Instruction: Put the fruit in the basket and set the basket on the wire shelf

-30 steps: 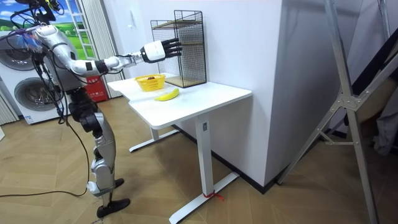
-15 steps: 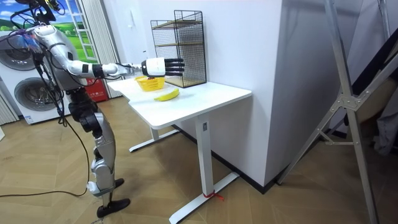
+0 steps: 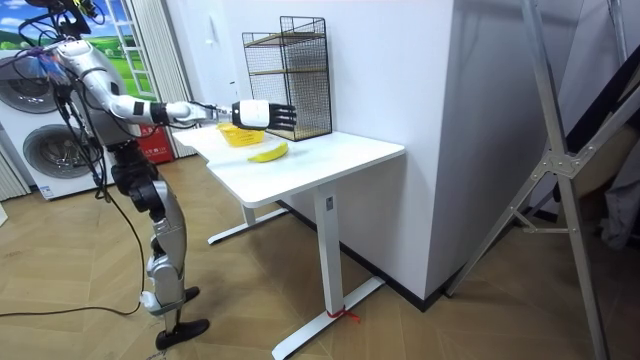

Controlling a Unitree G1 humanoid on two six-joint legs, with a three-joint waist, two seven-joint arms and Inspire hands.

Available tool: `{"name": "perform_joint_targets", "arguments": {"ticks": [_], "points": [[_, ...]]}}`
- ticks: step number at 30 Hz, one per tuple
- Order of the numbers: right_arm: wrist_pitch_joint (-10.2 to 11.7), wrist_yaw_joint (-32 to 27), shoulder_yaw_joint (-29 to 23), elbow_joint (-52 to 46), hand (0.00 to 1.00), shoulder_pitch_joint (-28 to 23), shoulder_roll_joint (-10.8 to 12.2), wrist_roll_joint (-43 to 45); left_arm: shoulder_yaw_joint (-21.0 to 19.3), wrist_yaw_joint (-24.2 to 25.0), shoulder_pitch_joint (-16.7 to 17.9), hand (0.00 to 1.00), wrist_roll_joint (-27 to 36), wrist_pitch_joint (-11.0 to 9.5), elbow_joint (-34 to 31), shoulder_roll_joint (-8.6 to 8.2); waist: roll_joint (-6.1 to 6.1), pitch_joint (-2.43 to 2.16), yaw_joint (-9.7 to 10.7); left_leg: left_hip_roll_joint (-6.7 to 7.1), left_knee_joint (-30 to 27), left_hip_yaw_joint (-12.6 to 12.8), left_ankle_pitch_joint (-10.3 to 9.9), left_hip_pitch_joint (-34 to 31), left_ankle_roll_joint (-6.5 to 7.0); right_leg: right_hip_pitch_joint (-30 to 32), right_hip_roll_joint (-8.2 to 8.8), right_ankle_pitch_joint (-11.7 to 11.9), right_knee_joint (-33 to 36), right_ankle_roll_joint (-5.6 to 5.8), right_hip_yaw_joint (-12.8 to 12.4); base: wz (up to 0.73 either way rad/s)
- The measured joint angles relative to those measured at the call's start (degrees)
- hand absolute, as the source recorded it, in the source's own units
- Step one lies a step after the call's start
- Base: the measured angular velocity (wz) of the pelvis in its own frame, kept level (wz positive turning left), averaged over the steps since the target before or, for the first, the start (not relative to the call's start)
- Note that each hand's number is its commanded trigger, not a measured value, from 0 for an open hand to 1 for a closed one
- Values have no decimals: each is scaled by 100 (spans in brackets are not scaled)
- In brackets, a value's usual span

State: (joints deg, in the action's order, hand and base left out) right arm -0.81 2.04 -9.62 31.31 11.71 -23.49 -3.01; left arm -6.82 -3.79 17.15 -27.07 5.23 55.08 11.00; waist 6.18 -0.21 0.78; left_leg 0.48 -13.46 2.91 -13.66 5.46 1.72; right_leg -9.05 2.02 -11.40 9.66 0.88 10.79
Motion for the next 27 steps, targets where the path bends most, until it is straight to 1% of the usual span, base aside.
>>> {"name": "perform_joint_targets", "arguments": {"ticks": [2, 4, 6, 8, 10, 13, 15, 19, 25, 26, 27], "points": [[-59, 159, 39, 123, 0, -3, -24, 6, 0, 50, -11, 0, 0, 29, -2, 1, 7, 1, -12, -14, 2, 3, 0, -2, 0, 6, 0, 0, 2, 0, 4, -2], [-65, 295, 168, 264, 0, -11, -100, 25, 0, 73, -16, 0, -3, 53, -1, 2, 16, -2, -48, -12, 9, -1, -1, 3, -1, 7, -1, 0, 2, 0, 4, -4], [-70, 467, 182, 407, 0, -83, -154, 113, 0, 69, -18, 0, -1, 58, 2, 21, 51, -10, -111, -7, 13, 1, -1, 8, -2, 5, -4, 0, 8, 0, 12, 0], [-98, 556, 182, 427, 0, -139, -155, 163, 1, 69, -15, 0, -2, 63, 14, 36, 76, -24, -125, -9, 12, 0, -1, 6, -3, 5, -7, 0, 8, 0, 12, 0], [-122, 636, 183, 431, 0, -171, -155, 259, 2, 74, -23, 0, -1, 63, 13, 40, 78, -25, -127, -6, 11, -2, -1, 3, -3, 0, -5, 0, 8, 0, 16, 0], [-124, 698, 223, 488, 0, -177, -155, 486, 19, 84, -91, 0, -1, 63, 31, 75, 70, -21, -139, -2, 4, -5, -1, -19, -3, -2, -3, 0, 8, -1, 15, 0], [-124, 747, 223, 620, 0, -177, -155, 628, 26, 90, -156, 0, -2, 62, 33, 96, 52, -11, -201, 1, 6, -4, -1, -23, -3, -1, -3, 0, 8, 0, 9, 0], [-126, 759, 223, 677, 0, -179, -155, 811, 26, 94, -199, 0, -2, 62, 34, 101, 11, 17, -233, 3, 21, -5, -1, -25, -2, 6, -1, 0, 6, 0, 8, 0], [-123, 867, 221, 729, 0, -181, -155, 834, 20, 89, -195, 0, -2, 62, 39, 102, 6, 20, -248, 6, 40, -17, -1, -25, -2, 9, -3, 0, -1, 0, 10, 0], [-108, 866, 218, 764, 0, -181, -155, 841, 16, 85, -197, 0, -3, 60, 52, 104, 10, 17, -249, 8, 39, -23, -1, -24, -2, 7, -3, 0, -1, 0, 10, 0], [-39, 862, 218, 847, 0, -181, -155, 854, 17, 83, -205, 0, -2, 59, 121, 110, 17, 11, -253, 10, 37, -29, -1, -22, -2, 2, -2, 0, -1, 0, 12, 0]]}}
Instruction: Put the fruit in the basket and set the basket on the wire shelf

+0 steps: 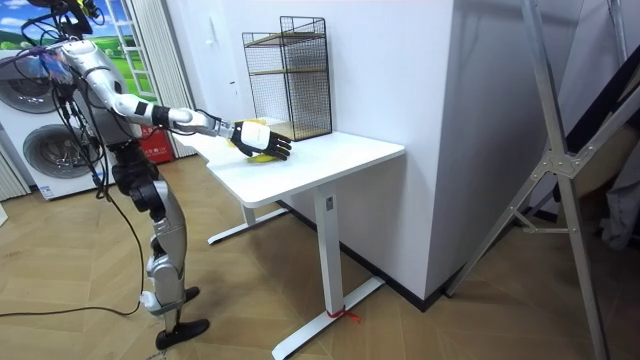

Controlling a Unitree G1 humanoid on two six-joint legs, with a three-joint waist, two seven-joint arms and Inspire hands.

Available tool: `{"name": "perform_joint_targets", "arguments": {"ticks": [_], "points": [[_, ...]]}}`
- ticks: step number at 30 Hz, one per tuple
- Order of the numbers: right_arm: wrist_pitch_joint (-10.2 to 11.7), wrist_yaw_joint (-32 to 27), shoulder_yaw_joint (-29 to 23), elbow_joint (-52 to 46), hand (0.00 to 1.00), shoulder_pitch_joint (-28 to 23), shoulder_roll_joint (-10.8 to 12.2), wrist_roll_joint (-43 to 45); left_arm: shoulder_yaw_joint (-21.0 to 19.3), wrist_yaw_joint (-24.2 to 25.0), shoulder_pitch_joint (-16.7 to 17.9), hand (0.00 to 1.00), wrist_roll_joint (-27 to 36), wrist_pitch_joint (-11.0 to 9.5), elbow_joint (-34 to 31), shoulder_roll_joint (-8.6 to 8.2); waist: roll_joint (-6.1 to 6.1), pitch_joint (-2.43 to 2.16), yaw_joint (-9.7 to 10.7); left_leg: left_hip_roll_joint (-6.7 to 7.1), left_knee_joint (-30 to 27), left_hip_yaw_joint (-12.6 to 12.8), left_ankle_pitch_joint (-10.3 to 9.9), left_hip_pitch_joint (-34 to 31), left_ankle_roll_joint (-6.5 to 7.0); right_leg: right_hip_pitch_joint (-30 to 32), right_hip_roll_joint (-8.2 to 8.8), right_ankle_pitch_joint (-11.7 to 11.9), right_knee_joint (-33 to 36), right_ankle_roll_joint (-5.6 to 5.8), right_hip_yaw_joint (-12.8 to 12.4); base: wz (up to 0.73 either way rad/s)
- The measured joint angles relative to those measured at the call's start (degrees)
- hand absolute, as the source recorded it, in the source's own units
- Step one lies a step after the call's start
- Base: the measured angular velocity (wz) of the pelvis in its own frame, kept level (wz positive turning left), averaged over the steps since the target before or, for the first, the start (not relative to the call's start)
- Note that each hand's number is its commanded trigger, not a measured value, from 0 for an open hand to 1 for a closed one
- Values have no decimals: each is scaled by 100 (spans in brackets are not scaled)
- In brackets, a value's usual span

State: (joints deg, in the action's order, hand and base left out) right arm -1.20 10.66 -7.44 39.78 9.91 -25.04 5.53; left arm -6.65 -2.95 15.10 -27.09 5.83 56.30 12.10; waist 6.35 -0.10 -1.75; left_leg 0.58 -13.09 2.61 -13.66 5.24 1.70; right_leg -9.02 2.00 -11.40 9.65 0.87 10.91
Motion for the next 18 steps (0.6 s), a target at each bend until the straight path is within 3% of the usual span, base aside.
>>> {"name": "perform_joint_targets", "arguments": {"ticks": [10, 11, 13, 18], "points": [[224, -4, 0, 416, 0, 9, 1, 160, 3, -1, 2, 0, 2, 3, 193, 4, -24, -3, -35, 2, -23, -20, 0, 33, 0, -54, -1, 0, 0, 0, 8, 0], [244, -3, -1, 437, 56, 8, 1, 170, 3, -1, 0, 0, 2, 3, 213, 5, -28, -2, -33, 1, -21, -24, 0, 33, 0, -69, -1, 0, 0, 0, 13, 0], [248, 0, 0, 435, 100, 7, 1, 301, -1, -1, -6, 0, 0, 0, 210, 4, -29, -4, -34, -1, -22, -32, -1, 11, -1, -46, -2, 0, 5, 0, 23, 0], [273, -136, -128, 426, 100, 13, -11, 796, -2, -1, -24, 0, 3, 0, 210, 6, 0, -33, -26, 3, -70, -39, -1, -63, -1, 3, 0, 1, 6, -1, 36, 0]]}}
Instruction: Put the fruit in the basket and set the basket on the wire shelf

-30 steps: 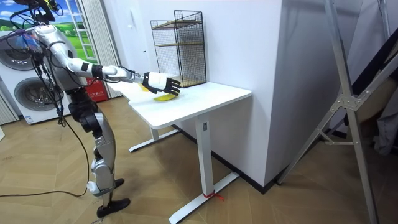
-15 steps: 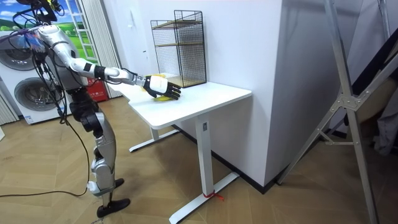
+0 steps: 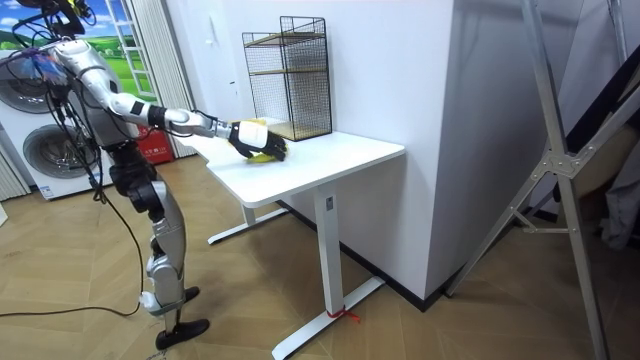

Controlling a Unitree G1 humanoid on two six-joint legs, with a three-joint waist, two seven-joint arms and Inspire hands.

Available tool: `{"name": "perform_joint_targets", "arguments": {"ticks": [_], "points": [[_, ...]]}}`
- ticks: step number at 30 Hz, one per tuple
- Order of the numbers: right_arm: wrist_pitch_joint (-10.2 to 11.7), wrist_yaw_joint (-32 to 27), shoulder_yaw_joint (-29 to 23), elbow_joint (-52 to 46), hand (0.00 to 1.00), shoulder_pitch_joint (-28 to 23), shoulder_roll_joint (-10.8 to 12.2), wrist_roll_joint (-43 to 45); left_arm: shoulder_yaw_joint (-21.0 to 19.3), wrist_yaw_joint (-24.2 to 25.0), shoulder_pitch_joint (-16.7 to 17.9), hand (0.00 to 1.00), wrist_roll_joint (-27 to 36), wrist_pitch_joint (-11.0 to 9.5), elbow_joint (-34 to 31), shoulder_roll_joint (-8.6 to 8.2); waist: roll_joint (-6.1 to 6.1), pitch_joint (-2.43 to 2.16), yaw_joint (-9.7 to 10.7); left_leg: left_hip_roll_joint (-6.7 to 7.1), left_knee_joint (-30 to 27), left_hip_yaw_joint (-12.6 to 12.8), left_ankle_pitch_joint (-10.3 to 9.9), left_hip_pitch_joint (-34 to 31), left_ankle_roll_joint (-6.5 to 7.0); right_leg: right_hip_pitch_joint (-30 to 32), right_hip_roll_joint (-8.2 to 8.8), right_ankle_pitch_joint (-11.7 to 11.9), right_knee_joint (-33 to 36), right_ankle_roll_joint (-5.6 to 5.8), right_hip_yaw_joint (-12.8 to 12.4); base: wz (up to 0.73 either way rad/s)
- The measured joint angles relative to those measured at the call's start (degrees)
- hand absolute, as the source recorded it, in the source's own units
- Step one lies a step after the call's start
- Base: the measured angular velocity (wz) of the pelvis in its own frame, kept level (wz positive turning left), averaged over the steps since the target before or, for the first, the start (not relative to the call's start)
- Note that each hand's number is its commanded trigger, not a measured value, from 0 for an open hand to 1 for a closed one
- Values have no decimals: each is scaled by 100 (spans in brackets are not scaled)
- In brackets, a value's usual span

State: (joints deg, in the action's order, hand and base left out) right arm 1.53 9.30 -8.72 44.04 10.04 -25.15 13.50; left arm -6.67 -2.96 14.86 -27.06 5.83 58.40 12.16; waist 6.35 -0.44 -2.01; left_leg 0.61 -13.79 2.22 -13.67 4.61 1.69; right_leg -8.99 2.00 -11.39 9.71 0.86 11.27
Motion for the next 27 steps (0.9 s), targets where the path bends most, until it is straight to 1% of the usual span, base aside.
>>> {"name": "perform_joint_targets", "arguments": {"ticks": [5, 8, 10, 11, 16, 18, 21, 24, 27], "points": [[-31, -111, -62, 0, 100, 3, -67, 175, 1, 0, -7, 0, -1, -1, 0, 0, 2, -7, 1, 1, -9, -47, 0, 4, 0, -35, -5, 0, -3, 0, 7, 2], [-55, -110, -32, 17, 100, 3, -70, 339, 4, -1, 8, 0, 0, 2, 0, 0, 3, -4, -4, 2, -11, -61, 1, 23, 0, -61, -4, 0, -9, 0, -2, 0], [-103, -99, -26, 24, 100, 2, -59, 407, 4, -1, 9, 0, 1, 2, 1, 0, 3, 19, -8, 5, 1, -67, 2, 87, 1, -67, -2, 0, -16, 0, -10, 0], [-119, -98, -14, 37, 100, 1, -58, 432, 5, -1, 18, 0, 3, 3, 1, 5, 7, 21, -2, 6, 8, -70, 2, 106, 1, -85, 1, 0, -16, 0, 8, 0], [-183, -80, 10, 42, 100, 1, -58, 483, 2, -1, -7, 0, 0, 2, -1, 23, 58, 40, -7, 6, 26, -72, 0, 81, -1, -86, 2, 0, -6, 0, 35, 0], [-234, -47, 10, 39, 100, 1, -55, 485, 2, 0, -4, 0, 1, 4, -3, 33, 103, 32, -11, 5, 15, -74, -1, 53, -2, -62, 2, 0, -5, 0, 41, 0], [-287, -35, 19, 39, 100, -1, -41, 514, 1, 1, -8, 0, 0, 4, -3, 34, 158, 34, -26, 5, -12, -73, 0, 61, -1, -62, 2, 0, 3, 0, 35, 0], [-292, -38, 18, 39, 100, -4, -5, 536, -1, 1, -14, 0, -1, 4, -2, 37, 203, 30, -25, 6, -59, -73, 0, 27, -1, -34, 3, 1, 4, -1, 31, 0], [-285, -48, 17, 38, 100, -1, 14, 662, 1, 7, -64, 0, 0, 4, -2, 39, 210, 30, -21, 7, -91, -80, -1, -10, 0, -16, 4, 2, 4, -3, 24, 0]]}}
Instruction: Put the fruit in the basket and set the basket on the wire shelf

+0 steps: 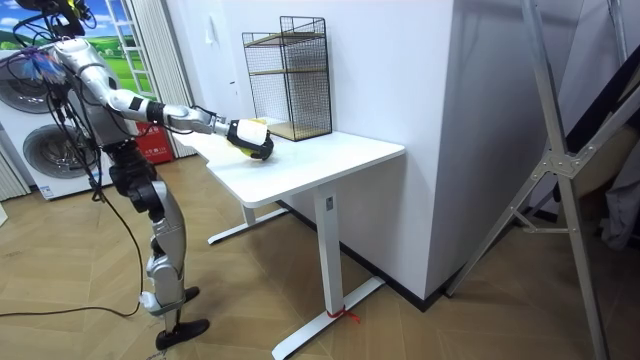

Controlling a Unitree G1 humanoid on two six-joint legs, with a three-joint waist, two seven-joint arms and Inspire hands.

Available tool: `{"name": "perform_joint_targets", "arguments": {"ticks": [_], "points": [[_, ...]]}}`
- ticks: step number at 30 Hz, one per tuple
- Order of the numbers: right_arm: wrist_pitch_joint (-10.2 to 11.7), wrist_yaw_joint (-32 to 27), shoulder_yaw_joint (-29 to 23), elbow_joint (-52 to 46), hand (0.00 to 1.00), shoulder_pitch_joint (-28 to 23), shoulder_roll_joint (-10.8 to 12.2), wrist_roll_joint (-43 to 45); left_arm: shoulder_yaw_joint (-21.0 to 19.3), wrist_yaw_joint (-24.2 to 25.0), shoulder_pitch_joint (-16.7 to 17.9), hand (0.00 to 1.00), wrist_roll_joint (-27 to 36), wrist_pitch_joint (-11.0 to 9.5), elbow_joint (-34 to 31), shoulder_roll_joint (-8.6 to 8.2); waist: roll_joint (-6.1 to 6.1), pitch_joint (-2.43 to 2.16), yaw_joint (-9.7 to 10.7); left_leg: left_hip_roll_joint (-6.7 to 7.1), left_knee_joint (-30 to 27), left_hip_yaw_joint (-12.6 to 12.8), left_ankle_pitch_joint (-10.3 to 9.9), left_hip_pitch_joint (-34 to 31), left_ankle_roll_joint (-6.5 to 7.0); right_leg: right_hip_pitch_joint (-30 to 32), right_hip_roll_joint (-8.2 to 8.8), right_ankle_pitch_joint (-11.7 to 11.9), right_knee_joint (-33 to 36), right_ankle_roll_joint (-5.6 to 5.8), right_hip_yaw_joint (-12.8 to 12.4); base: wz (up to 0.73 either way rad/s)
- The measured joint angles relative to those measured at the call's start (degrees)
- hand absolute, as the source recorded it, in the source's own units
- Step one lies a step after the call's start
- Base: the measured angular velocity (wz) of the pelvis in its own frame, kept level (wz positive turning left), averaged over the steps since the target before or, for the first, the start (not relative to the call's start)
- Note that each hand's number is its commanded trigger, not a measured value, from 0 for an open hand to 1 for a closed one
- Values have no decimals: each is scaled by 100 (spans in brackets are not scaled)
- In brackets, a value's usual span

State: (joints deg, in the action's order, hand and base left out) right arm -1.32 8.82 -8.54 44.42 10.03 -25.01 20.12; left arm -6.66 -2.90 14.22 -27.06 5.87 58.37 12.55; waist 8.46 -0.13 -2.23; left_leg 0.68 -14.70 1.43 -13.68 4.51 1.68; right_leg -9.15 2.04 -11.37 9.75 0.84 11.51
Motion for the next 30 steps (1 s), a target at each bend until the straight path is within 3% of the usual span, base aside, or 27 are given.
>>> {"name": "perform_joint_targets", "arguments": {"ticks": [13, 17, 19, 22, 30], "points": [[-14, -274, 172, -75, 100, 7, 4, 63, 244, -6, -115, 0, 54, 0, -42, 98, -23, 8, -87, -11, 8, 25, -1, -39, -2, 14, -10, 10, 12, -17, -22, -1], [-180, -257, 249, -648, 100, -36, 7, 278, 234, -5, -143, 0, 44, -5, -98, 96, -100, 57, -87, -13, 37, 80, -1, -18, -1, 15, -10, 11, 16, -18, -68, -7], [-241, -237, 251, -1109, 100, -84, 7, 505, 222, 10, -137, 0, 42, -4, -127, 95, -131, 58, -86, -21, 71, 149, 2, -22, 1, 50, -11, 11, 21, -18, -109, -14], [-238, -271, 260, -1880, 100, -125, 6, 768, 235, 15, -122, 0, 42, 0, -158, 78, -241, 0, -95, -27, 120, 205, 38, -25, 1, 178, -10, 12, 105, -19, -188, -13], [-129, -718, 271, -3132, 100, -160, 31, 826, 233, 2, -115, 0, 7, 1, -163, -70, -225, 24, -118, -38, 131, 262, 39, -9, -1, 161, -14, 12, 82, -19, -225, -1]]}}
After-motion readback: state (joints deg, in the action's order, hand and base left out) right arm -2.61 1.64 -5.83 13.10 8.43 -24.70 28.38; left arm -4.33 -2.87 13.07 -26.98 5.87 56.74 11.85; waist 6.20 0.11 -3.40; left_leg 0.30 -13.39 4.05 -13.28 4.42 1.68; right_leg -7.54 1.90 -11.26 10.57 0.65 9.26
